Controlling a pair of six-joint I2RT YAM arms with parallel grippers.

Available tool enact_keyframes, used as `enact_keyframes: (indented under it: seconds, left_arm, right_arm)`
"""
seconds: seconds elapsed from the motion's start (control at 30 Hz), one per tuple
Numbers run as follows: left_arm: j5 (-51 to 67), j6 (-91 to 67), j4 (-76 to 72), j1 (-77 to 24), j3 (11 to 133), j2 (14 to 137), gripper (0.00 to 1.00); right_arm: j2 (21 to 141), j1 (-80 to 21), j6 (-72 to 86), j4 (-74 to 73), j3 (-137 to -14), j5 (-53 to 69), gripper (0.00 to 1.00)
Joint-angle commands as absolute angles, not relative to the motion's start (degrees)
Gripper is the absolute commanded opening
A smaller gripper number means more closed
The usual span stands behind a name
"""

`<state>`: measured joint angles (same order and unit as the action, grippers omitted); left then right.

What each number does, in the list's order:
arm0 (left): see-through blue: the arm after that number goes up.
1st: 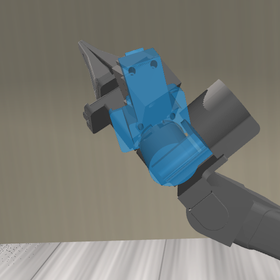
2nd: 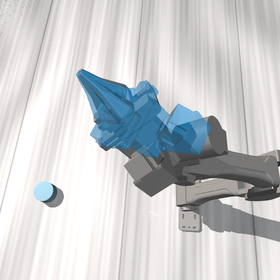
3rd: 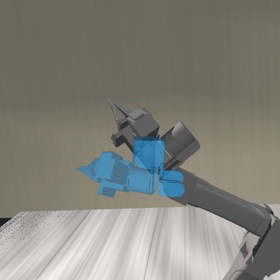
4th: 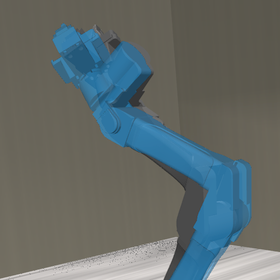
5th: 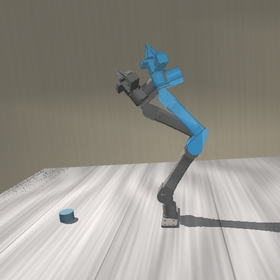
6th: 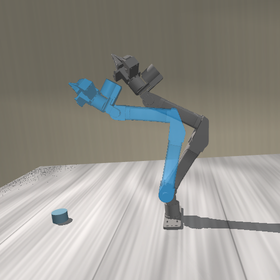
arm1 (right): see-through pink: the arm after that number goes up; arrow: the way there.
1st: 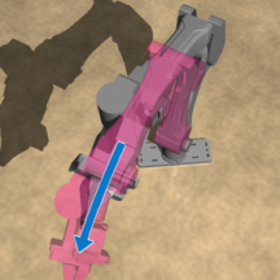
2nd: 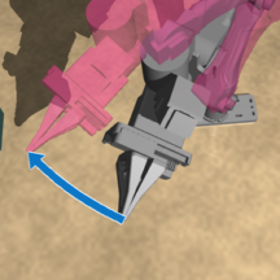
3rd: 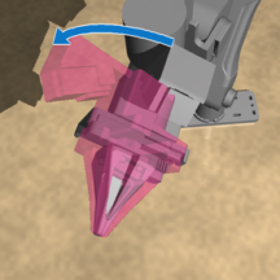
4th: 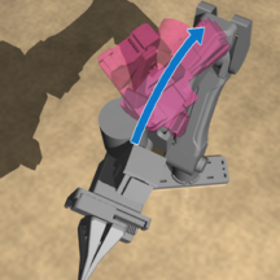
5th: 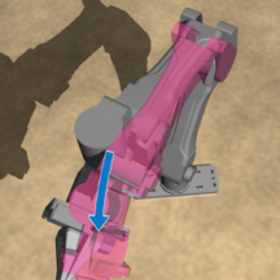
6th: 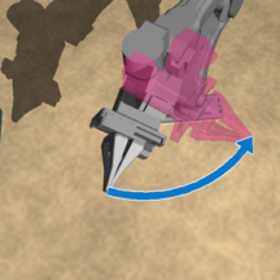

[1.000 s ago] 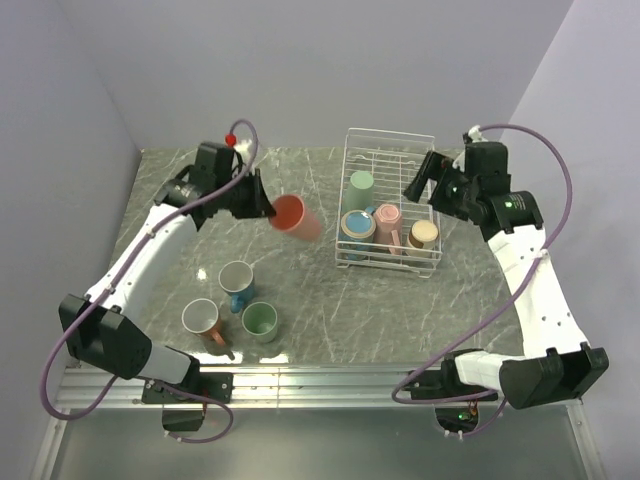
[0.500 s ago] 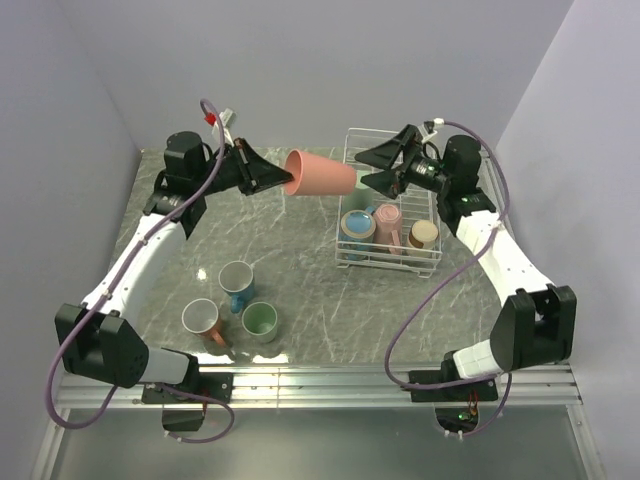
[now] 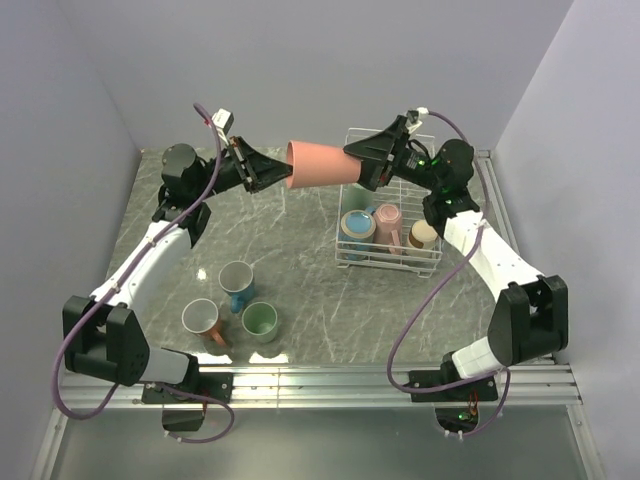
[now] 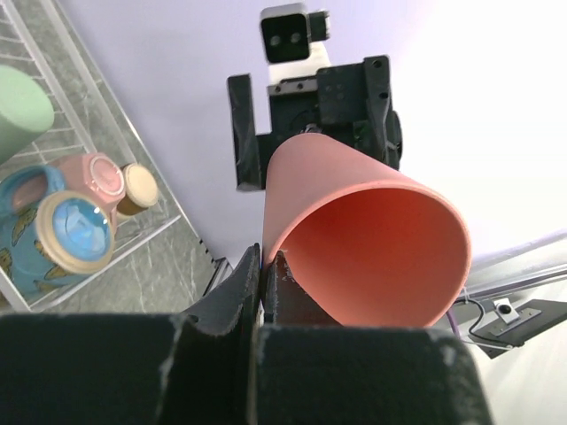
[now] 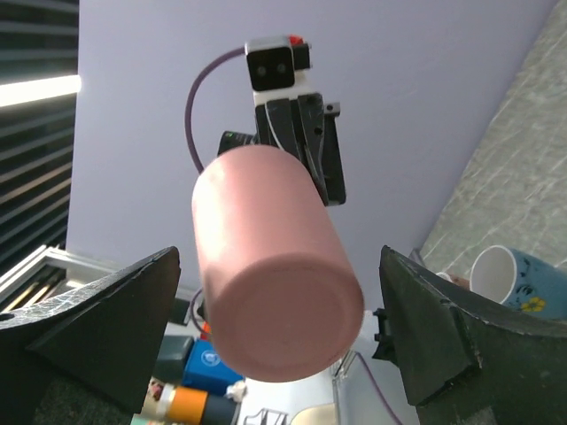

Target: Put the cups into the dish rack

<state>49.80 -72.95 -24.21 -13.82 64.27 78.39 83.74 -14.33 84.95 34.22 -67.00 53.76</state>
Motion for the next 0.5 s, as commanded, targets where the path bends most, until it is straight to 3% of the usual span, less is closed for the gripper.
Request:
enact_keyframes:
  seconds: [0.0, 0.13, 0.2, 0.47]
  left_arm:
    - [51.15, -76.37, -31.9, -13.01, 65.57, 79.01, 0.0]
    - [51.07, -76.29, -31.91, -12.74, 65.57, 79.89, 0.0]
    - [50.71, -75.24, -30.59, -12.75, 65.22, 79.63, 0.0]
    - [51.59, -73.92, -28.39, -12.74, 64.6, 80.24, 0.0]
  right_arm:
    - [84.55, -16.25, 87.63, 40.43, -68.03, 55.72, 1.0]
    - [84.9, -16.52, 87.63, 40.52, -68.29, 55.55, 1.0]
    - [85.16, -16.52, 87.8, 40.52, -68.55, 55.46, 0.95]
    - [86.04, -16.61, 88.33, 41.31, -69.52, 54.93, 0.38]
